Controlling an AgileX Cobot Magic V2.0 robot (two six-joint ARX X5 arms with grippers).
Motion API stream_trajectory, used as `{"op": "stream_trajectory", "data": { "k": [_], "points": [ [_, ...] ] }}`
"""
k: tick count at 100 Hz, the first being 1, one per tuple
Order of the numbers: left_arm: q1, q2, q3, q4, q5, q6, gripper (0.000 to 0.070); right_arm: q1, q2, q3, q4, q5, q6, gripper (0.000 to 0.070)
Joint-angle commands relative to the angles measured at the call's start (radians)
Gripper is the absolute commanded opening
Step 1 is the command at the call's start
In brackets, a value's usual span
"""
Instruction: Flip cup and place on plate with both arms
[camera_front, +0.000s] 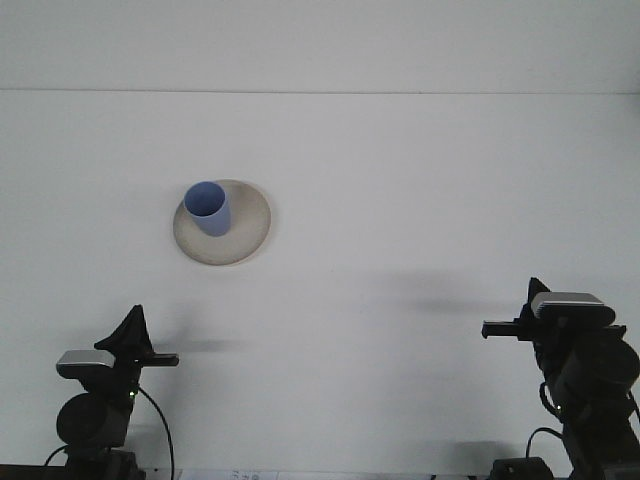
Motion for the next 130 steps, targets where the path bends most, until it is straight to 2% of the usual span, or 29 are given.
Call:
{"op": "stream_trajectory", "data": {
  "k": [1, 22, 57, 109, 130],
  "points": [
    [-0.002, -0.002, -0.019, 0.01, 0.003, -0.003, 0.0014, 0.003, -0.03, -0.055, 0.101, 0.0, 0.007, 0.0],
    [-0.002, -0.002, -0.019, 0.01, 0.002, -0.003, 0.0014, 0.003, -0.218, -0.319, 0.374, 0.01, 0.007, 0.0],
    [-0.002, -0.002, -0.019, 0.01, 0.003, -0.003, 0.0014, 0.002, -0.53, -0.595, 0.389, 0.011, 0.007, 0.0],
    [-0.002, -0.002, -0.019, 0.01, 0.003, -0.003, 0.0014, 0.002, -0.523, -0.722, 0.438, 0.01, 0.006, 0.0],
    [-0.002, -0.002, -0.019, 0.01, 0.003, -0.003, 0.0014, 0.002, -0.523, -0.721, 0.478, 0.01, 0.006, 0.0]
  ]
}}
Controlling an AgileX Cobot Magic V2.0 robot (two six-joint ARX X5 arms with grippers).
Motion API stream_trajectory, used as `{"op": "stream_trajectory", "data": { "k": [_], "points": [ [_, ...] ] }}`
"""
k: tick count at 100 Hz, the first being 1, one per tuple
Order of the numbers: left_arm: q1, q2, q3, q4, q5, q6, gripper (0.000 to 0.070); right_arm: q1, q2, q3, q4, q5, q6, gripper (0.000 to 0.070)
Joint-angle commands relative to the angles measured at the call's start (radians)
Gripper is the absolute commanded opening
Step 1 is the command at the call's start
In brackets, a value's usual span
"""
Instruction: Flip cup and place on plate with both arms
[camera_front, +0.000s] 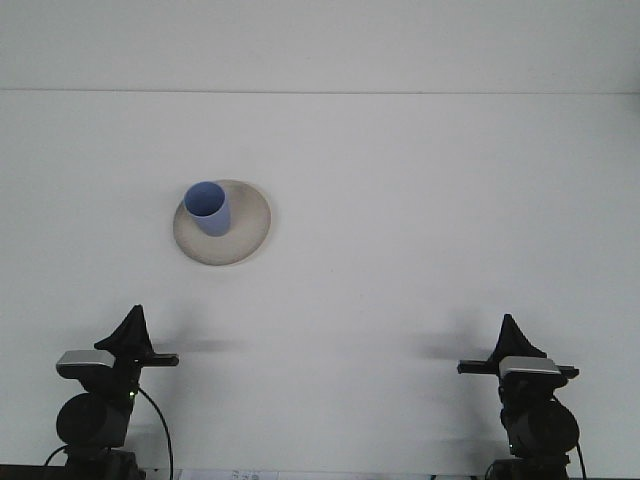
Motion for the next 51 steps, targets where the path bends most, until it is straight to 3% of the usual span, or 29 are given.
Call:
{"op": "stream_trajectory", "data": {
  "k": [1, 51],
  "points": [
    [-0.002, -0.002, -0.019, 0.01, 0.002, -0.003, 0.0014, 0.002, -0.002, -0.002, 0.037, 0.0, 0.006, 0.0],
    [-0.002, -0.002, -0.019, 0.01, 0.002, -0.003, 0.0014, 0.002, -0.002, -0.002, 0.119, 0.001, 0.006, 0.0]
  ]
}}
